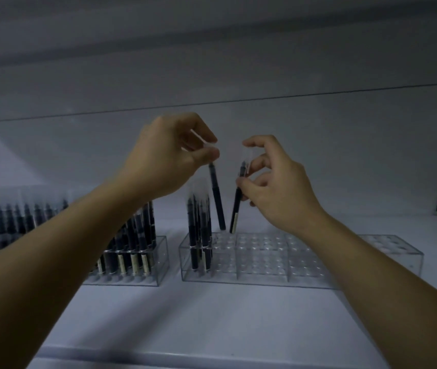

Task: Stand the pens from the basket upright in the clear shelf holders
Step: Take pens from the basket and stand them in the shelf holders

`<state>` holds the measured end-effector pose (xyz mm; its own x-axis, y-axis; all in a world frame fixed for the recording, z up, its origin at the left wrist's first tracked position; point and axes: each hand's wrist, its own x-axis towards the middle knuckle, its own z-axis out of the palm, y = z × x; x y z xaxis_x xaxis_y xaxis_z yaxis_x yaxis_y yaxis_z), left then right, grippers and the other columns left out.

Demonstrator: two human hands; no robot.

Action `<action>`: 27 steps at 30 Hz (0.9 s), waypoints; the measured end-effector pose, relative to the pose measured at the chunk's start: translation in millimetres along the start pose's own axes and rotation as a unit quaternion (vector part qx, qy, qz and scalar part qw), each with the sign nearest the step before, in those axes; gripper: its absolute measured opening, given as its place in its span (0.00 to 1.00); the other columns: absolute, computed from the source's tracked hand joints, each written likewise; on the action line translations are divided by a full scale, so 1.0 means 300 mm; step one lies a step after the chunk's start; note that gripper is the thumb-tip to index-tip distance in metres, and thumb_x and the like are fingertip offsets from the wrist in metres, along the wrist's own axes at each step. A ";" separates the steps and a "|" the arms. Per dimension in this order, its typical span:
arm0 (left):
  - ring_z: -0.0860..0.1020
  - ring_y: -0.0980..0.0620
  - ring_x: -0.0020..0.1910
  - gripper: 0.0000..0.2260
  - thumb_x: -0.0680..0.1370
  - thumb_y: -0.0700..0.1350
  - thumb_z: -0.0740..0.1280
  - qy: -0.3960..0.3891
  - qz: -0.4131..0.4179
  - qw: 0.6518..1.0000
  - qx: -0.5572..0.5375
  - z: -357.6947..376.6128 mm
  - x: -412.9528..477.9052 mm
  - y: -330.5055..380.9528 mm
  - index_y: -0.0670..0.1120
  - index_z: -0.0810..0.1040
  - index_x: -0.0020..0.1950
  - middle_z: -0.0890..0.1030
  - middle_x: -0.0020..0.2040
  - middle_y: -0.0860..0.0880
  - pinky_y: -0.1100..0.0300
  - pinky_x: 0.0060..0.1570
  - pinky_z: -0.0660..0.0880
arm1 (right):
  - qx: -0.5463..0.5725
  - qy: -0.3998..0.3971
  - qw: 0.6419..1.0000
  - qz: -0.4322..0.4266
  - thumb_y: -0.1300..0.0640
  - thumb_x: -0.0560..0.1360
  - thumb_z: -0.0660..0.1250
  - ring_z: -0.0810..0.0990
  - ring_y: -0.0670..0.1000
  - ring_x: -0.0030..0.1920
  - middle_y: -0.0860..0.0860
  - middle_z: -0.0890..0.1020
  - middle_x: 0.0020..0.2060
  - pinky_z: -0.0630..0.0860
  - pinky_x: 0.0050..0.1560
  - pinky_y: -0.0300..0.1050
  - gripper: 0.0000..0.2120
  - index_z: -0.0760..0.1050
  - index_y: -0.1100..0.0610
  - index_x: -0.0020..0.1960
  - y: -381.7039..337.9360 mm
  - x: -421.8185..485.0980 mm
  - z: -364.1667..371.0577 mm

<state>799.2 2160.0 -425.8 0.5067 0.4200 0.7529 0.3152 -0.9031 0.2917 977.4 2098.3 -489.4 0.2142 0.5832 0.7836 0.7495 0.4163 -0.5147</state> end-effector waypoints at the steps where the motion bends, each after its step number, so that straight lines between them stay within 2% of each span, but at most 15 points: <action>1: 0.79 0.67 0.43 0.06 0.74 0.50 0.71 0.000 -0.001 1.000 -0.013 0.001 -0.003 0.002 0.60 0.75 0.45 0.81 0.42 0.59 0.72 0.42 0.70 | -0.002 -0.006 1.000 -0.001 0.59 0.73 0.71 0.82 0.52 0.35 0.48 0.77 0.44 0.82 0.39 0.54 0.24 0.66 0.42 0.63 0.001 -0.005 0.001; 3: 0.79 0.66 0.44 0.05 0.74 0.50 0.71 0.000 -0.004 1.000 -0.027 0.003 -0.007 0.004 0.59 0.76 0.46 0.81 0.43 0.58 0.71 0.43 0.70 | -0.007 -0.019 1.000 0.000 0.59 0.73 0.71 0.82 0.49 0.35 0.46 0.77 0.44 0.82 0.41 0.52 0.24 0.66 0.41 0.63 0.003 -0.015 0.004; 7: 0.77 0.71 0.43 0.06 0.74 0.50 0.70 -0.009 -0.002 1.000 -0.001 0.002 -0.003 0.009 0.60 0.74 0.44 0.79 0.41 0.60 0.74 0.39 0.69 | -0.033 -0.054 0.998 -0.008 0.57 0.73 0.72 0.81 0.44 0.36 0.42 0.76 0.42 0.81 0.43 0.46 0.23 0.67 0.39 0.62 0.005 -0.042 0.020; 15: 0.78 0.66 0.42 0.06 0.75 0.48 0.70 -0.019 -0.013 1.000 0.015 -0.002 0.009 0.013 0.57 0.75 0.45 0.80 0.42 0.59 0.70 0.41 0.71 | -0.050 -0.086 0.995 -0.005 0.56 0.74 0.71 0.80 0.43 0.38 0.41 0.76 0.42 0.81 0.43 0.44 0.20 0.68 0.40 0.61 -0.005 -0.069 0.030; 18: 0.78 0.66 0.42 0.05 0.76 0.48 0.70 -0.015 -0.011 0.999 0.033 0.005 0.019 0.018 0.56 0.76 0.46 0.79 0.41 0.59 0.72 0.38 0.69 | -0.044 -0.086 0.995 0.001 0.56 0.74 0.70 0.80 0.43 0.37 0.41 0.77 0.41 0.80 0.42 0.43 0.19 0.70 0.41 0.60 -0.004 -0.070 0.029; 22: 0.79 0.64 0.41 0.03 0.76 0.48 0.71 -0.006 -0.022 0.999 0.026 0.013 0.028 0.012 0.53 0.78 0.47 0.81 0.41 0.58 0.70 0.38 0.71 | -0.037 -0.076 0.996 0.006 0.56 0.75 0.70 0.79 0.40 0.36 0.41 0.77 0.40 0.76 0.38 0.35 0.17 0.71 0.42 0.59 0.004 -0.069 0.020; 27: 0.80 0.62 0.42 0.03 0.76 0.47 0.70 -0.002 -0.056 0.998 0.007 0.022 0.034 -0.005 0.51 0.78 0.48 0.81 0.41 0.57 0.67 0.41 0.74 | -0.035 -0.072 0.997 0.014 0.56 0.75 0.70 0.81 0.40 0.36 0.40 0.78 0.41 0.76 0.38 0.32 0.17 0.72 0.42 0.60 0.011 -0.068 0.020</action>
<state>809.3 2166.2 -422.4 0.4713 0.5181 0.7138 0.3811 -0.8495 0.3649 971.7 2092.1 -509.2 0.1479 0.6905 0.7081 0.7877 0.3507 -0.5065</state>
